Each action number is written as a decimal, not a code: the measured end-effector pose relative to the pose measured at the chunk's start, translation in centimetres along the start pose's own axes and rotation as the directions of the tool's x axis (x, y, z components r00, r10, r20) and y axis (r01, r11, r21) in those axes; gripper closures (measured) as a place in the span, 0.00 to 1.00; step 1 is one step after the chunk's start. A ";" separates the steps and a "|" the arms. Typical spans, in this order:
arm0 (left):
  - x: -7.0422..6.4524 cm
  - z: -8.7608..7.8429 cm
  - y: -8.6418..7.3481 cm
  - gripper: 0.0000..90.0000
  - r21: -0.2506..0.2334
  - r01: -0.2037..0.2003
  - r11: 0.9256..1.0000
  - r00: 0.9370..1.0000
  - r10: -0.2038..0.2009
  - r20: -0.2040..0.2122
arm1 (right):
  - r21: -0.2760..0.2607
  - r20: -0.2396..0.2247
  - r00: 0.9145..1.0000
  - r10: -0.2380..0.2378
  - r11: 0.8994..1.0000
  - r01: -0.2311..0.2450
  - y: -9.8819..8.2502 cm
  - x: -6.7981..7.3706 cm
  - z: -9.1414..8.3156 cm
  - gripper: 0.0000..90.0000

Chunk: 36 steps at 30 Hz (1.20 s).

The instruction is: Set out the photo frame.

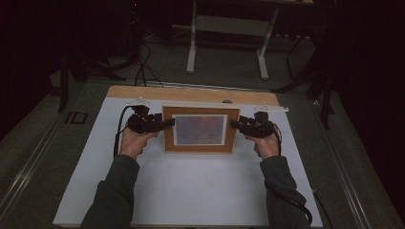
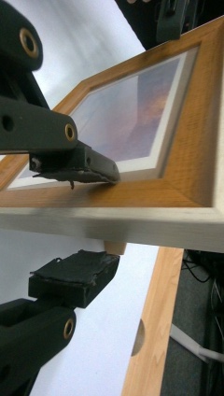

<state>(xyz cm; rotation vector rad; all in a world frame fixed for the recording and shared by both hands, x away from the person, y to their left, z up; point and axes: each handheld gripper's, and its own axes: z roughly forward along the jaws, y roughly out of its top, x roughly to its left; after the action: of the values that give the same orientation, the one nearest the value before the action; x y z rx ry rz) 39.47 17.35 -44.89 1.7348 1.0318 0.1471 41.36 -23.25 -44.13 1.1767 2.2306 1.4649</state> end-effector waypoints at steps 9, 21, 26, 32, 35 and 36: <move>0.1 -1.5 -1.9 0.46 -0.028 -0.013 1.000 1.000 0.012 -0.026 | 0.004 -0.012 1.000 0.004 1.000 -0.004 -1.4 0.2 0.0 0.56; -0.1 -3.3 -3.7 0.46 -0.063 0.024 0.998 0.999 -0.026 -0.022 | 0.017 -0.005 1.000 0.007 1.000 -0.007 -2.3 0.2 -0.5 0.55; -0.4 -4.1 -4.4 0.46 -0.078 0.042 0.996 0.999 -0.044 -0.020 | 0.015 -0.010 1.000 0.004 1.000 -0.004 -2.7 0.3 -0.7 0.55; -0.8 -5.1 -5.2 0.46 -0.097 0.053 0.994 0.998 -0.056 -0.024 | 0.009 -0.008 1.000 0.011 1.000 -0.011 -3.3 0.3 -1.2 0.55; -0.9 -5.5 -5.7 0.46 -0.099 0.054 0.994 0.998 -0.058 -0.037 | 0.009 -0.007 1.000 0.019 1.000 -0.019 -3.6 0.3 -1.5 0.55; -1.0 -5.6 -5.9 0.46 -0.099 0.054 0.994 0.998 -0.058 -0.040 | 0.010 -0.008 1.000 0.020 1.000 -0.019 -3.7 0.2 -1.6 0.55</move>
<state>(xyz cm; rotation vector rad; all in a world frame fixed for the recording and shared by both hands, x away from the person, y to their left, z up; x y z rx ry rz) 32.48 21.11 -46.97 1.6187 1.0857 0.1973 38.48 -24.81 -46.47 1.2010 2.2399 1.4703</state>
